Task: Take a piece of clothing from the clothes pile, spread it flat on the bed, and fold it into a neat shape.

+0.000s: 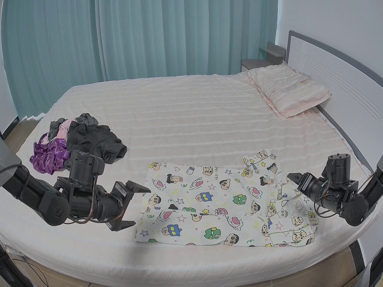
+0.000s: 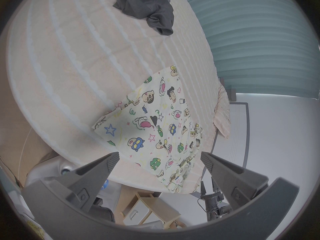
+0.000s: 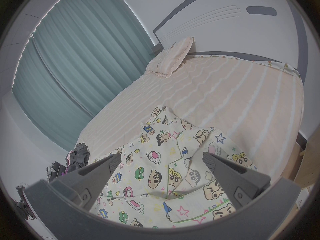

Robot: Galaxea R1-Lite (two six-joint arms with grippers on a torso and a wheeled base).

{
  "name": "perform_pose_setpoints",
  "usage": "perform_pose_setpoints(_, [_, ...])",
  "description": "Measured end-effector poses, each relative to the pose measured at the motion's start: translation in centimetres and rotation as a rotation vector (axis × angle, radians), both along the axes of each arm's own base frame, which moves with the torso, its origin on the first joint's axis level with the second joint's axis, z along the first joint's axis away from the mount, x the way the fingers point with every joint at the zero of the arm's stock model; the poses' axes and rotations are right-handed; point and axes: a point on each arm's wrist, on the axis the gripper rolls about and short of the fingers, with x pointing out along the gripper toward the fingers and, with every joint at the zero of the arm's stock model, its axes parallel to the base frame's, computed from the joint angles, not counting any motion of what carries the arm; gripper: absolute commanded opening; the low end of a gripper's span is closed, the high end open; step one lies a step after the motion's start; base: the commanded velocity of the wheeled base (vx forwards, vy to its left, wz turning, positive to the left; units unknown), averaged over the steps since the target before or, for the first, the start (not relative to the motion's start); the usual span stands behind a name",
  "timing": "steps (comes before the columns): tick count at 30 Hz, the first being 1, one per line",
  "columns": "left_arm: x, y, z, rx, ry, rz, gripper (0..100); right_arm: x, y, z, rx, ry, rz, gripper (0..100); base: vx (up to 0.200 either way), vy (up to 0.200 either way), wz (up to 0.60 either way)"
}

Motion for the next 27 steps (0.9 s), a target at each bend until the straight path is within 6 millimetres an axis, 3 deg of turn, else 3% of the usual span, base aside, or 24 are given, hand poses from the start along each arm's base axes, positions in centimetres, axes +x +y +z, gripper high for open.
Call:
perform_pose_setpoints(5, [-0.2,-0.3,-0.1,0.002,0.006,-0.013,100,0.0,-0.1,0.0,-0.011,0.003,0.004,100,0.000,-0.200,0.00])
perform_pose_setpoints(15, [-0.4,-0.2,-0.3,0.057,-0.022,-0.059,100,-0.2,-0.2,-0.2,-0.015,0.012,0.003,100,0.000,0.000,0.00])
perform_pose_setpoints(21, [-0.6,0.8,-1.0,0.245,-0.127,-0.233,100,-0.4,-0.1,-0.2,-0.017,0.013,0.011,100,0.000,0.000,0.00])
perform_pose_setpoints(27, [-0.1,2.0,-3.4,0.476,-0.189,-0.432,100,-0.7,0.0,-0.3,-0.023,0.017,0.025,100,0.000,0.000,0.00])
